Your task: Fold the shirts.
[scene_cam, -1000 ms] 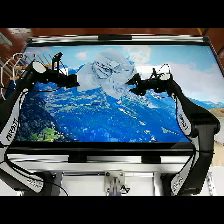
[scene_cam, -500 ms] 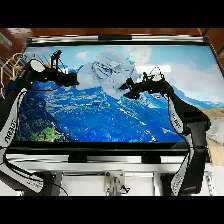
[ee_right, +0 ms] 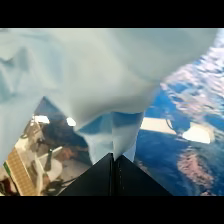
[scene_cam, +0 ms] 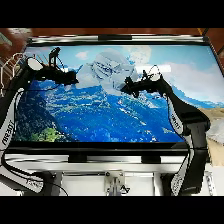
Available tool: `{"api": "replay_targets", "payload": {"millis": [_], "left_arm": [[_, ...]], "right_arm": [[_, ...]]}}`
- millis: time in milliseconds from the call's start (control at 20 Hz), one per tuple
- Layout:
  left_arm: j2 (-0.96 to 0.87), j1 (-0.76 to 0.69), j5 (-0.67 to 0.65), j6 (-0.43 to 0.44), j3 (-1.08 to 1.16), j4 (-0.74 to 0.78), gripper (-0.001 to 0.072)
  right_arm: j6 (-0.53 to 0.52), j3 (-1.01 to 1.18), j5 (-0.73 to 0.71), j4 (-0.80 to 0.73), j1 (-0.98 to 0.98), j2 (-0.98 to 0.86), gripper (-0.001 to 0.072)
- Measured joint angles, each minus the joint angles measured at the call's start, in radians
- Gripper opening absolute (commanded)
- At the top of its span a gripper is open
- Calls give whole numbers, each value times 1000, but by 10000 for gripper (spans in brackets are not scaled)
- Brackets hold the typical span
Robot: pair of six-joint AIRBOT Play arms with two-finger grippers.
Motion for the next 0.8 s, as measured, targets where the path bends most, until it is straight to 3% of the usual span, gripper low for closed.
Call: {"api": "replay_targets", "payload": {"millis": [150, 400, 600, 800], "left_arm": [[91, 0, -14, 26, 0, 26, 45], [380, 0, -21, 23, 0, 164, 46], [629, 0, -34, -51, 0, 284, 46], [756, 0, -130, -126, -3, 387, 46]], "right_arm": [[-114, 0, 23, -1, -43, 122, 83], [-299, 0, 5, 0, -153, 511, 83], [-346, 1, -68, -7, -245, 842, 83], [-297, 1, -32, -95, -287, 1062, 83]]}}
